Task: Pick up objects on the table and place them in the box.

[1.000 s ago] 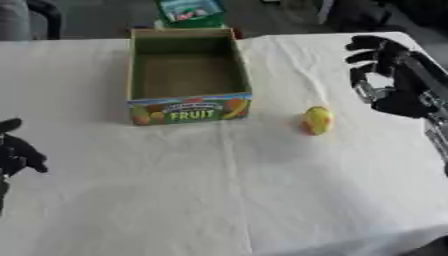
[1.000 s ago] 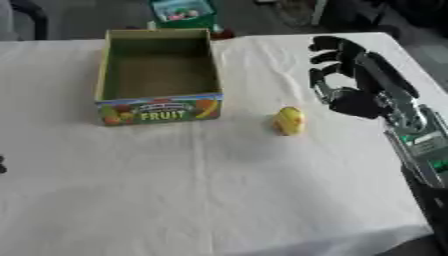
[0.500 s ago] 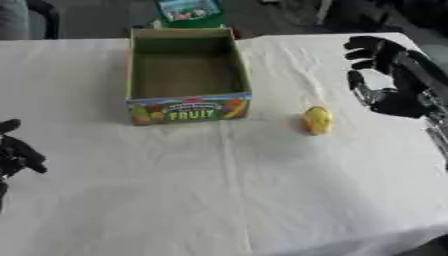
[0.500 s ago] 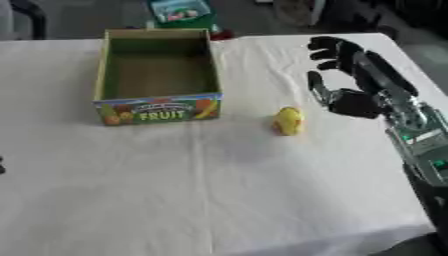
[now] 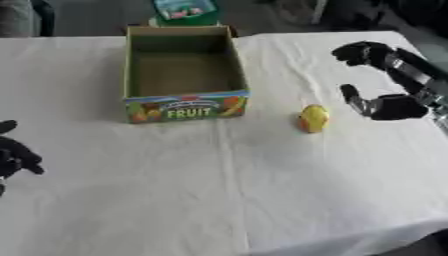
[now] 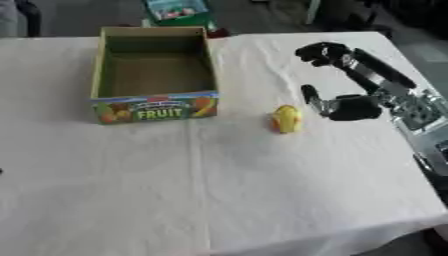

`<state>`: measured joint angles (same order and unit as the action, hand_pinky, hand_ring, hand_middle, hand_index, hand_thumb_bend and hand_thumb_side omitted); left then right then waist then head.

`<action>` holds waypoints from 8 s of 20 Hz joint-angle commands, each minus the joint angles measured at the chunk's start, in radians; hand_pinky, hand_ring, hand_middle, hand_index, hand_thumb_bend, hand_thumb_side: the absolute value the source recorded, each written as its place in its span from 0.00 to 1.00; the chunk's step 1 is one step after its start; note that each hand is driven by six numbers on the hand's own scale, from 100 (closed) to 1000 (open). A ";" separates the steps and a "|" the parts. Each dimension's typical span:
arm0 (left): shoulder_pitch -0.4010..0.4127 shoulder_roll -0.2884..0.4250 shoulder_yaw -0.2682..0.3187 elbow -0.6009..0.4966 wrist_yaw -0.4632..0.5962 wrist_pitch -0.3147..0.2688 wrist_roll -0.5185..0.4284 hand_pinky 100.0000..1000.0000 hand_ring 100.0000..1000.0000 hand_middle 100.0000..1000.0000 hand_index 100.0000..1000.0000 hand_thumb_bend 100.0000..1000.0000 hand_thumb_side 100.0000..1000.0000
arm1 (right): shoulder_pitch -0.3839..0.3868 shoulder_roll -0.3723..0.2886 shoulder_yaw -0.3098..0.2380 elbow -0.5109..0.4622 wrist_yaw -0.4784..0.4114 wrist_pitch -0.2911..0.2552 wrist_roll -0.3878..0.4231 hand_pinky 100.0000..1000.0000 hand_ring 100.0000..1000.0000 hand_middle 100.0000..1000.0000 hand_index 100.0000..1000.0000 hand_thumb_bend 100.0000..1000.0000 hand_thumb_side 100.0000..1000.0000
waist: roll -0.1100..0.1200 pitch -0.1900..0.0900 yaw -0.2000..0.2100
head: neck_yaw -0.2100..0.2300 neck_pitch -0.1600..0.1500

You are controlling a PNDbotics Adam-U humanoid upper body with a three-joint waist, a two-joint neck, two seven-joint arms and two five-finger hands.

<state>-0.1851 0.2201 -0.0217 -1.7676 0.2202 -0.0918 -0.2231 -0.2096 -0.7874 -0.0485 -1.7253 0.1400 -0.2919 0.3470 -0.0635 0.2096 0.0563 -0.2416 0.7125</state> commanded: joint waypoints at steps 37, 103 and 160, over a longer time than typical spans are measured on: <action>-0.008 0.017 -0.004 -0.010 0.001 -0.002 -0.010 0.41 0.47 0.42 0.79 0.02 0.68 | -0.127 0.009 0.142 0.368 0.697 -0.130 -0.117 1.00 1.00 0.93 0.91 0.00 0.36 | 0.006 -0.013 0.022 | -0.021 0.003; -0.053 0.018 -0.050 -0.021 0.025 0.006 -0.054 0.41 0.47 0.42 0.79 0.00 0.67 | -0.753 0.331 0.209 0.823 0.949 -0.281 -0.403 0.85 0.71 0.56 0.67 0.00 0.21 | 0.010 -0.019 0.218 | -0.106 -0.026; -0.005 0.011 -0.001 -0.011 0.004 -0.002 -0.004 0.41 0.47 0.41 0.78 0.02 0.68 | -0.066 0.074 -0.070 -0.062 -0.229 0.048 -0.192 0.46 0.64 0.59 0.79 0.00 0.25 | 0.024 -0.018 0.039 | 0.001 -0.012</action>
<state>-0.1850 0.2205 -0.0308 -1.7675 0.2279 -0.0919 -0.2310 -0.2687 -0.6954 -0.0997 -1.7626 -0.0792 -0.2501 0.1585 -0.0396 0.2033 0.0965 -0.2434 0.6946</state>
